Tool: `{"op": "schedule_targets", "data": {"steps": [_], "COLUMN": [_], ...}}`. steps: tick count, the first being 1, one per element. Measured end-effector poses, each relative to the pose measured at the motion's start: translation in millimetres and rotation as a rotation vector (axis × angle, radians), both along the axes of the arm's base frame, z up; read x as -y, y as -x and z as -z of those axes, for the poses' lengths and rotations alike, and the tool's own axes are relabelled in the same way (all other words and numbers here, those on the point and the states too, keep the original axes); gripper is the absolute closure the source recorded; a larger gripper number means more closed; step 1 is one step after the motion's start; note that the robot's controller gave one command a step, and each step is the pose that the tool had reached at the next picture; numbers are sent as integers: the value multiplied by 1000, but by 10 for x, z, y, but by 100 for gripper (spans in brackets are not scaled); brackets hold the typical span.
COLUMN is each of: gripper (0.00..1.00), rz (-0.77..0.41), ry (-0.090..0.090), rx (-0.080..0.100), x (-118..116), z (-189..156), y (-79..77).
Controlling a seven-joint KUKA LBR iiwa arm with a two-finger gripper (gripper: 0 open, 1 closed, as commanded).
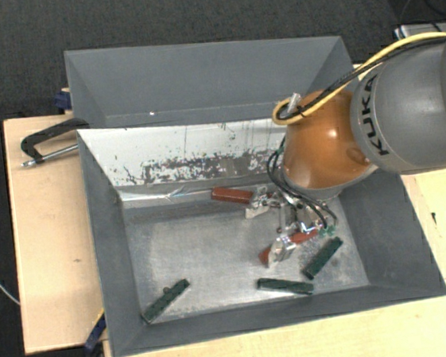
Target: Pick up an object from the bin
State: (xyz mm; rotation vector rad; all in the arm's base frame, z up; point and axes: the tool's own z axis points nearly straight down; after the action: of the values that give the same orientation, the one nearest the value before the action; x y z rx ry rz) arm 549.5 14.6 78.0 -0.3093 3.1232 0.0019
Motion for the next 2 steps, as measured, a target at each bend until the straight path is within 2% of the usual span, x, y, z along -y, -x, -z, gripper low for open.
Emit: {"op": "schedule_targets", "data": {"steps": [1, 2], "gripper": [100, 100], "rz": [-66, -66], "ry": [3, 3], "rx": [3, 3], "x": [884, 884], "z": [16, 16], "y": [229, 228]}}
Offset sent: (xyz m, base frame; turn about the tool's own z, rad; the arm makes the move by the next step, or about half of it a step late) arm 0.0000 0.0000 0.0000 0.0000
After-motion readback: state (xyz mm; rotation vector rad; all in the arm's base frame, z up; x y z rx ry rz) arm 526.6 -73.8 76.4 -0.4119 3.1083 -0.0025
